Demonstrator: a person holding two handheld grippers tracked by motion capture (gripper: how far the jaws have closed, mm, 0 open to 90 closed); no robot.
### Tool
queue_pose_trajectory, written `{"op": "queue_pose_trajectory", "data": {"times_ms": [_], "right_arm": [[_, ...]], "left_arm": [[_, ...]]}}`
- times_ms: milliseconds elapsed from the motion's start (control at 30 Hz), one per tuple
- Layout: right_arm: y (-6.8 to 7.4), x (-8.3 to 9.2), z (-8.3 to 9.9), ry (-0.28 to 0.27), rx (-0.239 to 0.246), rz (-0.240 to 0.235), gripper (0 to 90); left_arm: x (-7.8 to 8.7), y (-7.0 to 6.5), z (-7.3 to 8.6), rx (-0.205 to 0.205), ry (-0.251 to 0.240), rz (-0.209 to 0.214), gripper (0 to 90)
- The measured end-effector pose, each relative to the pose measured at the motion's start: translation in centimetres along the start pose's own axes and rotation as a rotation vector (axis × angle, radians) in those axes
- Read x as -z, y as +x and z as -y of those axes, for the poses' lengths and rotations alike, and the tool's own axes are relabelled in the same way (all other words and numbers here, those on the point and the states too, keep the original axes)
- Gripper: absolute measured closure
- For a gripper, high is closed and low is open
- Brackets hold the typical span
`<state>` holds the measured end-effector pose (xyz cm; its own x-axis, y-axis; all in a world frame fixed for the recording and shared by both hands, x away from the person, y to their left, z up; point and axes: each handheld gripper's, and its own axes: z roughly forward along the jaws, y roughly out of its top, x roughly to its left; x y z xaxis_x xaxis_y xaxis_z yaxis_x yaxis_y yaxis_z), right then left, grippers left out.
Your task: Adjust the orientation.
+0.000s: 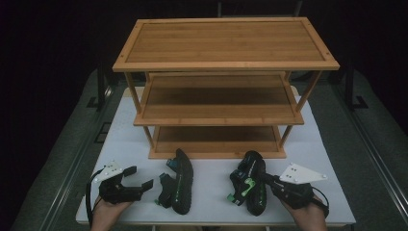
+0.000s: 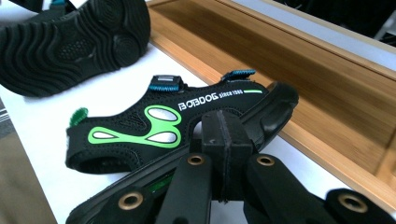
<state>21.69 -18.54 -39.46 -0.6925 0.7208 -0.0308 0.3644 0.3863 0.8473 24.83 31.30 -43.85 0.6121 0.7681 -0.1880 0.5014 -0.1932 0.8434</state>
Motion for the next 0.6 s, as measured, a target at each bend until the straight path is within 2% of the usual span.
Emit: {"op": "queue_pose_trajectory", "data": {"times_ms": [333, 533, 567, 600], "right_arm": [[-0.8, 1.1, 0.8, 0.015, -0.020, 0.047, 89.4], [-1.1, 1.3, 1.2, 0.024, -0.035, 0.049, 89.6], [-1.2, 1.3, 1.3, 0.039, -0.034, 0.092, 89.6], [-1.2, 1.3, 1.3, 0.039, -0.034, 0.092, 89.6]], "left_arm": [[0.0, 0.0, 0.0, -0.001, 0.001, 0.001, 8.9], [-0.1, 0.0, 0.0, -0.004, 0.004, 0.005, 8.9], [-0.1, -0.1, 0.0, -0.004, 0.004, 0.005, 8.9], [-0.1, -0.1, 0.0, -0.004, 0.004, 0.005, 8.9]]}}
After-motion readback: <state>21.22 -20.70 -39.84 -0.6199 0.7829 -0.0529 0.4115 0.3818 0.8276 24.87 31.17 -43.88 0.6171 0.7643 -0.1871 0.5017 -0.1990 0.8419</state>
